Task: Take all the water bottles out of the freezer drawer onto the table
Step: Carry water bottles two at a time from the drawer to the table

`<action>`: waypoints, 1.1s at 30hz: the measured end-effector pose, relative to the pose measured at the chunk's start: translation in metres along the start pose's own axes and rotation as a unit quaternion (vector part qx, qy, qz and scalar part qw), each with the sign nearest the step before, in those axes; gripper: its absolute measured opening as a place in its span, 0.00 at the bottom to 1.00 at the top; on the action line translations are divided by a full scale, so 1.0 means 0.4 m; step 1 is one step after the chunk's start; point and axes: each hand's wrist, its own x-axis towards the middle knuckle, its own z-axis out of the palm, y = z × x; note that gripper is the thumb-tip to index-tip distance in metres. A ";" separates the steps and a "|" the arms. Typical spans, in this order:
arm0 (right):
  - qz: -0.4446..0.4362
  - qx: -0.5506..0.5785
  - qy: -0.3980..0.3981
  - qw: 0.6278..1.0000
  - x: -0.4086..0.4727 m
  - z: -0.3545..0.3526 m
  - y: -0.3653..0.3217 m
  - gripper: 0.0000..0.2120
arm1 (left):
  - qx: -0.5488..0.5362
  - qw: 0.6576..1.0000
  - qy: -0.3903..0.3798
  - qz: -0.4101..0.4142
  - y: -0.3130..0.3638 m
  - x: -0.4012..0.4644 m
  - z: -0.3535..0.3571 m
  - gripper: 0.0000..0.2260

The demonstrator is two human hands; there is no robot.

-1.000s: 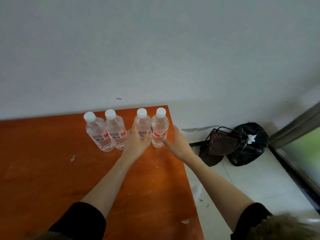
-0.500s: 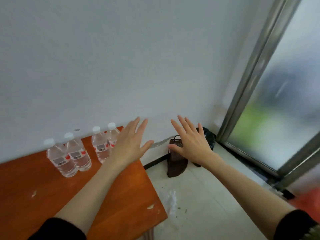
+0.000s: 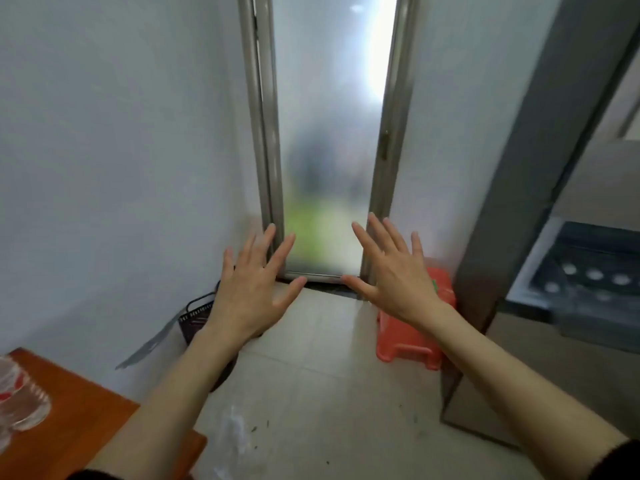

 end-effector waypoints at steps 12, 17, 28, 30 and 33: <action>0.196 -0.060 -0.002 0.979 -0.387 -0.164 0.496 0.39 | -0.079 0.979 -0.022 0.188 0.610 0.107 0.154 0.32; 0.241 -0.078 -0.027 0.967 -0.518 -0.205 0.761 0.38 | -0.083 0.973 -0.046 0.212 0.902 0.172 0.271 0.33; 0.273 -0.046 -0.071 0.958 -0.626 -0.199 1.195 0.36 | -0.121 0.961 -0.108 0.225 1.329 0.288 0.454 0.34; 0.275 -0.017 -0.075 0.958 -0.613 -0.174 1.255 0.36 | -0.119 0.960 -0.117 0.225 1.367 0.323 0.488 0.33; 0.276 0.006 -0.080 0.958 -0.584 -0.125 1.348 0.35 | -0.121 0.958 -0.142 0.218 1.419 0.383 0.554 0.30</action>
